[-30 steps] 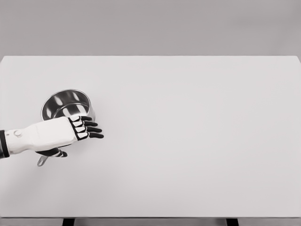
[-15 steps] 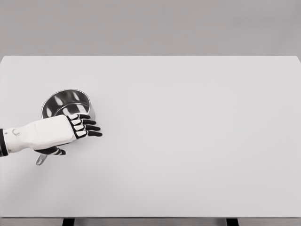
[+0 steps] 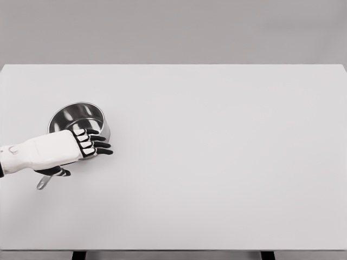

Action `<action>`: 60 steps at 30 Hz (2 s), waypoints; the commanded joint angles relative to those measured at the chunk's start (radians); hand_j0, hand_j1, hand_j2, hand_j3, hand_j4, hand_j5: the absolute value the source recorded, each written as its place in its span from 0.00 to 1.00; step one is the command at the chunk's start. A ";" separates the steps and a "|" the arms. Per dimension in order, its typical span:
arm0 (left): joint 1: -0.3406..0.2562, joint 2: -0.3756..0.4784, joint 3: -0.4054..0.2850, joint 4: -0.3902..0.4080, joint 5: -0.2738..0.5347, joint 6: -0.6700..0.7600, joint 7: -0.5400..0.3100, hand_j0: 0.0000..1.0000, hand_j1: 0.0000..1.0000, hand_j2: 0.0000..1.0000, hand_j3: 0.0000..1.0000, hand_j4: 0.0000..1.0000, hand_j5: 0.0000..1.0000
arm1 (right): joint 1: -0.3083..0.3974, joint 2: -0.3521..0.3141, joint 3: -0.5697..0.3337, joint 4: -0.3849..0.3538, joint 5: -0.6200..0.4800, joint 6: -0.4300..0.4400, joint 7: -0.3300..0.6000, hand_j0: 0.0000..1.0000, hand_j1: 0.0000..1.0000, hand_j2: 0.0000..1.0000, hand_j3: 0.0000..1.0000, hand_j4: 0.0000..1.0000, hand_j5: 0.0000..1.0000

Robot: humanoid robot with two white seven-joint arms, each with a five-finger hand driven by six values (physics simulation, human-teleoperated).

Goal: Rotate pot handle

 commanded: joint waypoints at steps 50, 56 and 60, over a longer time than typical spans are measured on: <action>0.000 0.035 0.041 0.107 0.011 0.001 0.001 1.00 1.00 1.00 1.00 1.00 1.00 | 0.000 0.000 0.000 0.000 0.000 0.000 0.000 1.00 1.00 1.00 1.00 1.00 1.00; 0.000 0.035 0.048 0.121 0.009 0.001 0.001 1.00 1.00 1.00 1.00 1.00 1.00 | 0.000 0.000 0.000 0.000 0.000 0.000 0.000 1.00 1.00 1.00 1.00 1.00 1.00; 0.002 0.035 0.056 0.131 0.011 0.001 0.001 1.00 1.00 1.00 1.00 1.00 1.00 | 0.000 0.000 0.000 0.000 0.000 0.000 0.000 1.00 1.00 1.00 1.00 1.00 1.00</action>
